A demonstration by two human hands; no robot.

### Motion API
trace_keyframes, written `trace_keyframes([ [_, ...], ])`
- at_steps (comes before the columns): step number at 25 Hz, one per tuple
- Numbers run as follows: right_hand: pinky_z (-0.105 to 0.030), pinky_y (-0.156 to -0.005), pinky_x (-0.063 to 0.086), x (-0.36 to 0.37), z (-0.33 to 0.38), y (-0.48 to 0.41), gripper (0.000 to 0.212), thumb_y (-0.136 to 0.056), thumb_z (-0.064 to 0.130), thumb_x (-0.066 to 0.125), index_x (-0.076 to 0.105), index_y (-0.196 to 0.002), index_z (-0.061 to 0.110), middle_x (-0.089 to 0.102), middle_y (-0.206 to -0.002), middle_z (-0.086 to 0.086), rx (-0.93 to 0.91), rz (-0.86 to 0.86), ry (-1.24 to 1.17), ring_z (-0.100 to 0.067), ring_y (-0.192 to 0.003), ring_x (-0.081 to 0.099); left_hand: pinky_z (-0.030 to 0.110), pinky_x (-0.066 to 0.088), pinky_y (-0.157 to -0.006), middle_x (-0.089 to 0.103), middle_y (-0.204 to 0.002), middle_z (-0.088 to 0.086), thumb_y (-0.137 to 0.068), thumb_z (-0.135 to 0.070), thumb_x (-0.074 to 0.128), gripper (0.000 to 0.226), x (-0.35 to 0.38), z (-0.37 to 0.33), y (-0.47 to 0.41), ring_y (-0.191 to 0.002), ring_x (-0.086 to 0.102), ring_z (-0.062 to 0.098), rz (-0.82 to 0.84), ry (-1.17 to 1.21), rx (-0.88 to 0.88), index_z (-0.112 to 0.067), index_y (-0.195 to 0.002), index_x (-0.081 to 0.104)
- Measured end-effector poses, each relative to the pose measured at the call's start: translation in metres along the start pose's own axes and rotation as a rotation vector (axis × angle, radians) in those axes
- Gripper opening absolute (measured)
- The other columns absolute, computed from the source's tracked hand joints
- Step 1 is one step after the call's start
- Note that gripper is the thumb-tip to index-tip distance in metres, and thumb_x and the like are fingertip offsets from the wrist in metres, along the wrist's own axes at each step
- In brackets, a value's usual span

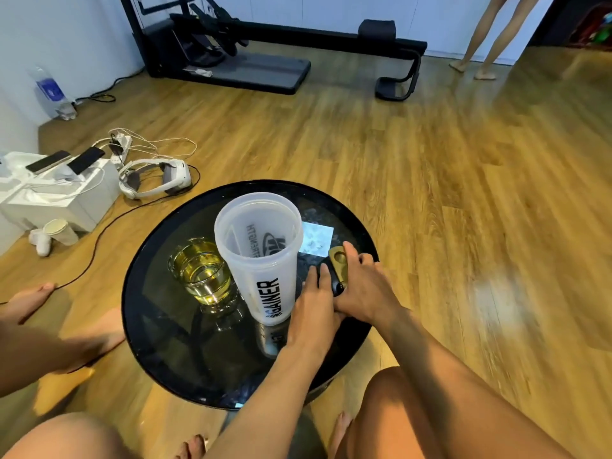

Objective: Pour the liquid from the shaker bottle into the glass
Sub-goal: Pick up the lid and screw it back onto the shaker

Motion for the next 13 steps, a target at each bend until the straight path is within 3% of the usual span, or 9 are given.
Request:
trace_keyframes([
  [3, -0.040, -0.104, 0.038, -0.047, 0.005, 0.023, 0.113, -0.064, 0.041, 0.072, 0.005, -0.154, 0.029, 0.034, -0.146, -0.013, -0.011, -0.044, -0.159, -0.034, -0.132, 0.035, 0.037, 0.026, -0.118, 0.003, -0.168, 0.011, -0.095, -0.020, 0.062, 0.086, -0.030, -0.031, 0.015, -0.154, 0.014, 0.027, -0.038, 0.002, 0.097, -0.014, -0.159, 0.005],
  [7, -0.044, -0.101, 0.044, -0.121, 0.033, 0.062, 0.123, -0.048, 0.058, 0.066, 0.010, -0.153, 0.030, 0.041, -0.141, -0.014, -0.123, -0.136, -0.230, -0.034, -0.126, 0.046, 0.038, 0.024, -0.118, 0.004, -0.166, 0.013, -0.093, -0.020, 0.064, 0.085, -0.089, -0.082, 0.050, -0.153, 0.009, 0.029, -0.170, -0.014, 0.223, -0.016, -0.158, 0.010],
  [10, -0.038, -0.103, 0.040, -0.156, 0.066, 0.078, 0.116, -0.057, 0.046, 0.074, 0.011, -0.153, 0.031, 0.041, -0.140, -0.011, -0.239, -0.150, -0.248, -0.029, -0.129, 0.043, 0.039, 0.030, -0.112, 0.022, -0.153, 0.011, -0.085, -0.026, 0.073, 0.081, -0.139, -0.094, 0.069, -0.143, 0.021, 0.029, -0.313, -0.023, 0.274, -0.018, -0.151, 0.026],
  [13, -0.037, -0.102, 0.039, -0.164, 0.109, 0.081, 0.119, -0.054, 0.046, 0.076, 0.009, -0.152, 0.033, 0.039, -0.141, -0.009, -0.342, -0.088, -0.178, -0.025, -0.128, 0.041, 0.037, 0.033, -0.104, 0.040, -0.134, 0.004, -0.071, -0.047, 0.080, 0.086, -0.185, -0.069, 0.080, -0.124, 0.035, 0.024, -0.430, -0.051, 0.296, -0.023, -0.143, 0.040],
])
Point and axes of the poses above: each hand's wrist, its own y-axis away from the middle knuckle, its own x-axis out of the palm, z = x × y, the point moved 4 cm from there along -y, towards the middle knuckle
